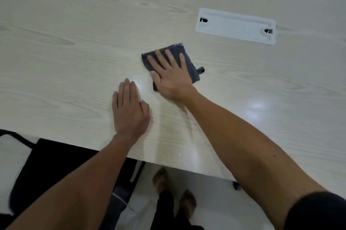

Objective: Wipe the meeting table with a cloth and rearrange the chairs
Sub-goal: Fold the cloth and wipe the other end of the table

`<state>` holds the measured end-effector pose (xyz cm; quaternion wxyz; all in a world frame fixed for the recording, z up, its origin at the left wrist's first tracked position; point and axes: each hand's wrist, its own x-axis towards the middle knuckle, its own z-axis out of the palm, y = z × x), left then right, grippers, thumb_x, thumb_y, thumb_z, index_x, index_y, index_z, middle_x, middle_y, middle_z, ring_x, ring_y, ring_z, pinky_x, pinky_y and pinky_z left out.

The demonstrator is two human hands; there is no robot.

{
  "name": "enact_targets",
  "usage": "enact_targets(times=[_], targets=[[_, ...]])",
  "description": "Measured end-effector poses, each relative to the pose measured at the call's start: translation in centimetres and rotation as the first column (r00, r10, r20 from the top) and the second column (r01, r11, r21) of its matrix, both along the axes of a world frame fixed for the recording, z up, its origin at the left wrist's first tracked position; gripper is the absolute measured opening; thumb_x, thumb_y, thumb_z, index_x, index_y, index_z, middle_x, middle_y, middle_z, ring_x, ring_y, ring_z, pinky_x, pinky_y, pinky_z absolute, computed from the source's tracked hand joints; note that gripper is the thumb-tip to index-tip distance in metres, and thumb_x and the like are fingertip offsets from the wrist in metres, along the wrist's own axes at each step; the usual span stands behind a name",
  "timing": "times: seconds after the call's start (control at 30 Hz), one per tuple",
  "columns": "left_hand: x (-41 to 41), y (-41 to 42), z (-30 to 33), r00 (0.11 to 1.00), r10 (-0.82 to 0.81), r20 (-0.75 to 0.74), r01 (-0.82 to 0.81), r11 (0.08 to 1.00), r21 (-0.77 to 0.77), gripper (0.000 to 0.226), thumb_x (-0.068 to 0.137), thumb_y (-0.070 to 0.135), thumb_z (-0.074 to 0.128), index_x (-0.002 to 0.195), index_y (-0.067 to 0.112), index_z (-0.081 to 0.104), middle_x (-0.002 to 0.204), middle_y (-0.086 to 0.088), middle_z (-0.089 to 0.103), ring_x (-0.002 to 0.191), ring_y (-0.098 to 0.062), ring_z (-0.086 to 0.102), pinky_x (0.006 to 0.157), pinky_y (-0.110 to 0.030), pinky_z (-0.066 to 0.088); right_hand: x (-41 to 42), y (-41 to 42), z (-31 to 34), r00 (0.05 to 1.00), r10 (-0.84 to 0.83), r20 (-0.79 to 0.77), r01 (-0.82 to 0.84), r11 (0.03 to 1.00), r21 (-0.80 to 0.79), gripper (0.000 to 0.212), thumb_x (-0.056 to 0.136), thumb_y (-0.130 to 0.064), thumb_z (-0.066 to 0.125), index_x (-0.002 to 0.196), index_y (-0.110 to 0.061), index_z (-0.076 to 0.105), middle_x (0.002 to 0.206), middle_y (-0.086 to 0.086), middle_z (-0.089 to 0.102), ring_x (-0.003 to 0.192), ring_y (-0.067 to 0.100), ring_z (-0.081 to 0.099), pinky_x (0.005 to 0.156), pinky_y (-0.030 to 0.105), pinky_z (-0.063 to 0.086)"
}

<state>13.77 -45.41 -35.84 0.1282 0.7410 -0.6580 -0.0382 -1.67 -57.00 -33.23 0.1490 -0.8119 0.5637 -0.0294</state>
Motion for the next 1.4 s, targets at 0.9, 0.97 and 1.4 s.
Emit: enact_targets(times=[0.9, 0.97, 1.4], targets=[[-4.5, 13.1, 0.2, 0.992, 0.039, -0.118, -0.023, 0.990, 0.136, 0.069, 0.102, 0.034, 0.023, 0.165, 0.003, 0.021, 0.174, -0.014, 0.014, 0.162, -0.028, 0.010, 0.131, -0.047, 0.004, -7.1, 15.0, 0.7, 0.995, -0.095, -0.025, 0.096, 0.995, 0.029, 0.060, 0.110, -0.050, 0.015, 0.168, -0.037, 0.008, 0.177, -0.007, 0.000, 0.163, 0.023, -0.007, 0.125, 0.061, -0.014], [-4.6, 13.2, 0.3, 0.994, 0.041, -0.105, -0.027, 0.991, 0.130, 0.070, 0.102, 0.035, 0.021, 0.164, 0.003, 0.021, 0.174, -0.014, 0.014, 0.162, -0.028, 0.011, 0.131, -0.048, 0.006, -6.8, 18.6, 0.1, 0.989, 0.142, -0.049, -0.143, 0.990, -0.014, 0.058, 0.111, -0.050, 0.021, 0.167, -0.038, 0.016, 0.176, -0.007, 0.009, 0.163, 0.023, 0.002, 0.127, 0.061, -0.006], [-4.4, 9.9, 1.4, 0.996, -0.062, -0.056, 0.066, 0.996, 0.066, 0.066, 0.100, 0.028, 0.030, 0.160, 0.002, 0.033, 0.171, -0.015, 0.026, 0.160, -0.029, 0.021, 0.127, -0.048, 0.018, -8.0, 21.8, -0.5, 0.988, 0.149, -0.041, -0.151, 0.988, -0.036, 0.057, 0.111, -0.051, 0.024, 0.166, -0.038, 0.023, 0.175, -0.007, 0.018, 0.163, 0.023, 0.009, 0.127, 0.062, 0.002]])
